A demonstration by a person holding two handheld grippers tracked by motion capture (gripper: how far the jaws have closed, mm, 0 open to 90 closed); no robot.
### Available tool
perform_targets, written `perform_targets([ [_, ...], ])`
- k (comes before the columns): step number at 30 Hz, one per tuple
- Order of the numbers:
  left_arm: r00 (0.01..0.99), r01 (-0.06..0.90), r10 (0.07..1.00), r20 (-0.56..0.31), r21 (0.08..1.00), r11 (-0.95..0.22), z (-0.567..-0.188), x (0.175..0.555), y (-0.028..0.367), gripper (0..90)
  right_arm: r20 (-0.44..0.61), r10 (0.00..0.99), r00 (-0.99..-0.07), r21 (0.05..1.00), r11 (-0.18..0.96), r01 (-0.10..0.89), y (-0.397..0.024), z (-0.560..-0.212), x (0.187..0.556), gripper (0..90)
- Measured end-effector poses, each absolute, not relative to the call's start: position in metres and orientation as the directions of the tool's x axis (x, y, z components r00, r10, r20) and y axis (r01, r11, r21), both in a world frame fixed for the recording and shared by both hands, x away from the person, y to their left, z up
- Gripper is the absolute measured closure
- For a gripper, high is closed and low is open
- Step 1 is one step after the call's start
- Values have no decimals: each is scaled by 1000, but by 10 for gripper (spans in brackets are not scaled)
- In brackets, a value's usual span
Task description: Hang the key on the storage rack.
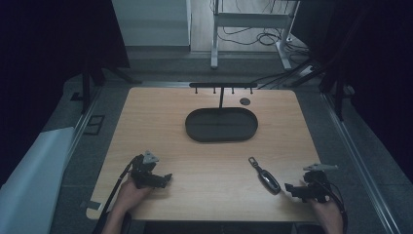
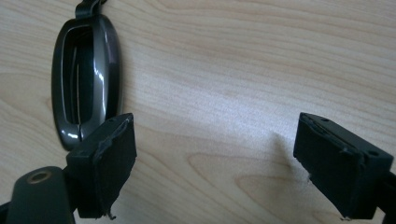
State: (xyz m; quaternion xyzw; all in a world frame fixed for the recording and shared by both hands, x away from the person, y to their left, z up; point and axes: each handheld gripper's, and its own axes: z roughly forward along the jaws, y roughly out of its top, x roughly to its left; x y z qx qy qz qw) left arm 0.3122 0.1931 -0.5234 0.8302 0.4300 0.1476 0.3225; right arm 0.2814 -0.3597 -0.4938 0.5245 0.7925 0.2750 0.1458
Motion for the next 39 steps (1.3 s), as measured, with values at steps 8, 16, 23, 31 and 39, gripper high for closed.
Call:
perform_targets([
  [8, 587, 619, 809, -32, 662, -422, -523, 312, 193, 0, 55, 906, -419, 563, 318, 763, -357, -492, 278, 132],
  [16, 586, 619, 809, -32, 662, -422, -523, 312, 193, 0, 47, 893, -448, 523, 360, 773, -349, -489, 279, 131],
  [23, 586, 619, 809, -32, 663, -422, -523, 312, 193, 0, 82, 888, -452, 499, 356, 790, -343, -486, 283, 128],
  [31, 587, 619, 809, -32, 662, -423, -523, 312, 193, 0, 101, 878, -468, 415, 391, 822, -329, -480, 293, 135],
  [39, 587, 619, 809, -32, 662, -422, -523, 312, 193, 0, 72, 841, -536, 327, 488, 809, -311, -475, 305, 140],
])
